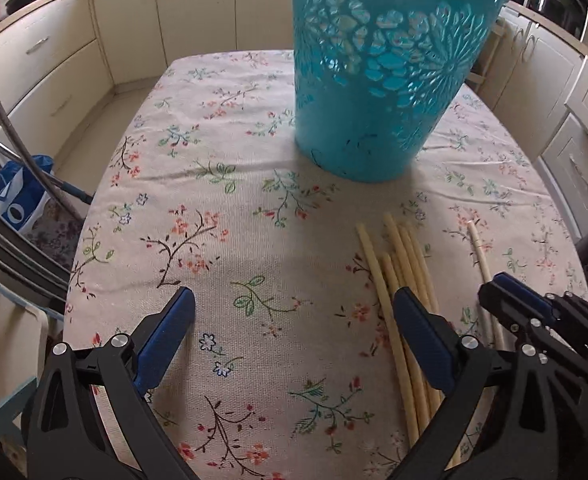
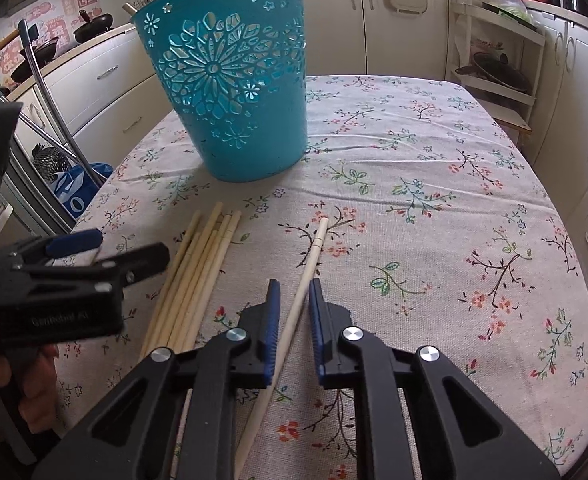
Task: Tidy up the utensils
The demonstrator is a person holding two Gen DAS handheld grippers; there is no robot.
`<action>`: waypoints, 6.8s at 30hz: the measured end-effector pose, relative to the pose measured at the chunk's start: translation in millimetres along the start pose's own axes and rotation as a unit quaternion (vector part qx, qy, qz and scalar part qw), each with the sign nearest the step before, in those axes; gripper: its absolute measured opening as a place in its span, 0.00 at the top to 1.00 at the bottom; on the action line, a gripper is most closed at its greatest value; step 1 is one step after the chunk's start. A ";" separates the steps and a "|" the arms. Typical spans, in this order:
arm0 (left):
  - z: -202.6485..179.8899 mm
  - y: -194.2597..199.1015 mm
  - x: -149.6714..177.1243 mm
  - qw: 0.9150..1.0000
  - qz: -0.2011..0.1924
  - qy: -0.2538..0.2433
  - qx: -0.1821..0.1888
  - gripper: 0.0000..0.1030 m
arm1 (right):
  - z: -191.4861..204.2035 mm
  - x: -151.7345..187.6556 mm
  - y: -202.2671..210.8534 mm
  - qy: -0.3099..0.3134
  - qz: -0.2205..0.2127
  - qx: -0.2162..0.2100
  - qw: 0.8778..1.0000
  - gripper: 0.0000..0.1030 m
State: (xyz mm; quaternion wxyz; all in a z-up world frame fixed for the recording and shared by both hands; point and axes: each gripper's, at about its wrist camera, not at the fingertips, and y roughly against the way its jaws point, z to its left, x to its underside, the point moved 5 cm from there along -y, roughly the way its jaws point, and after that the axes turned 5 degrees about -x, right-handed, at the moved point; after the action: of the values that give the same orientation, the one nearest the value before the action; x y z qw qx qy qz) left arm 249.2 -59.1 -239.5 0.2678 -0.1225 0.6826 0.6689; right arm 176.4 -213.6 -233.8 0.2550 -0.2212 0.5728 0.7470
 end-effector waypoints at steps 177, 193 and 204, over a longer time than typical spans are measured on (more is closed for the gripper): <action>62.8 18.4 -16.1 0.983 -0.116 0.110 0.088 0.19 | 3.2 -256.2 27.3 -0.100 -0.244 -0.110 0.958 0.94; 68.3 16.3 -15.6 0.980 -0.112 0.128 0.101 0.19 | 20.1 -264.1 27.9 -0.078 -0.235 -0.118 0.962 0.94; 68.2 17.3 -17.0 0.983 -0.112 0.123 0.079 0.14 | 21.7 -223.8 31.9 -0.029 -0.175 -0.089 0.980 0.84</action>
State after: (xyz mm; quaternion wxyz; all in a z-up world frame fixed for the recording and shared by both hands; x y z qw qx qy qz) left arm 267.9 5.7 -213.3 0.2641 -0.2583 0.7430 0.5581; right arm 328.2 -228.0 -65.4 0.3780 -0.3183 0.4486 0.7447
